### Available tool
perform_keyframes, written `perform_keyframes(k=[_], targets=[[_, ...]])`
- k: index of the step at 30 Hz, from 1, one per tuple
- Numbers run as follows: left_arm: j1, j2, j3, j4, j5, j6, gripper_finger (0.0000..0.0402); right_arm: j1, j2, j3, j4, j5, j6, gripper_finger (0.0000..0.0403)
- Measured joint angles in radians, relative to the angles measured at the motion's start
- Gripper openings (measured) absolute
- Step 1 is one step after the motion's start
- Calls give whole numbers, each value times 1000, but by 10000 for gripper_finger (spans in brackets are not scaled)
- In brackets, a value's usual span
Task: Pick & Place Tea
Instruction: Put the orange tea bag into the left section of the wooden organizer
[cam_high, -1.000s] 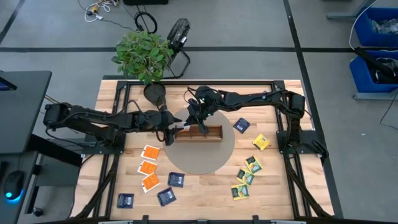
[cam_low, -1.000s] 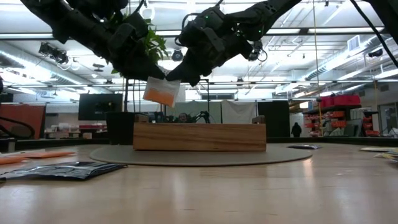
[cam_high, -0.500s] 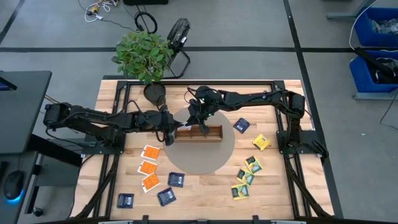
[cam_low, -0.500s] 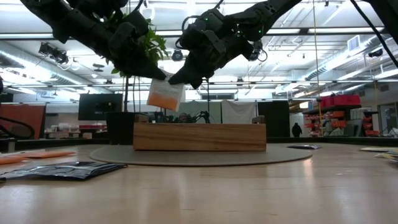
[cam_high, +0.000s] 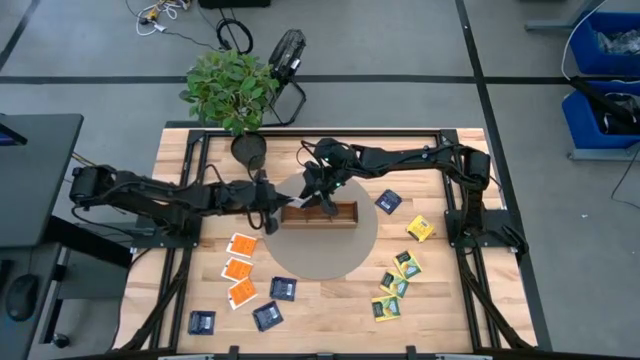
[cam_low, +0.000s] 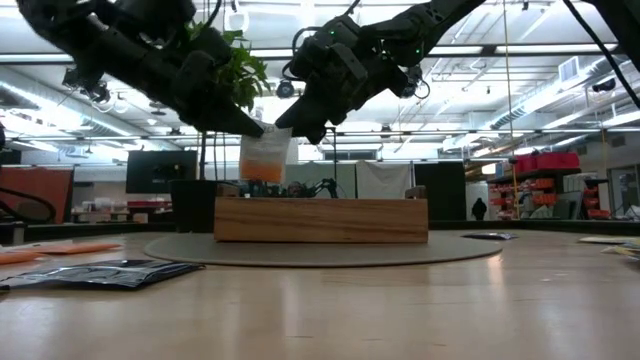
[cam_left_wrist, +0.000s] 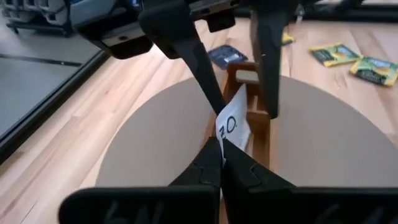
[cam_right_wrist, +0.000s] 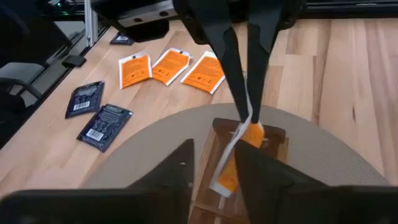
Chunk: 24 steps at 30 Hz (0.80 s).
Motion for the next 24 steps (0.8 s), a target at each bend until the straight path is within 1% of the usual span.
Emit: perform_keyframes(k=[3, 5, 10, 16, 24], targets=[[0, 0, -37, 79, 7, -22, 2, -3, 0, 0, 0, 0, 0, 177], [-1, 0, -45, 96, 13, -37, 2, -5, 0, 0, -3, 0, 0, 198], [-1, 0, -64, 115, 16, -75, 2, -8, 0, 0, -6, 0, -1, 231], [-1, 0, -105, 212, 27, -105, 2, -10, -15, 0, -15, 2, -15, 240], [-1, 0, -124, 218, 28, -139, 2, -10, -74, 0, -38, 3, -27, 240]])
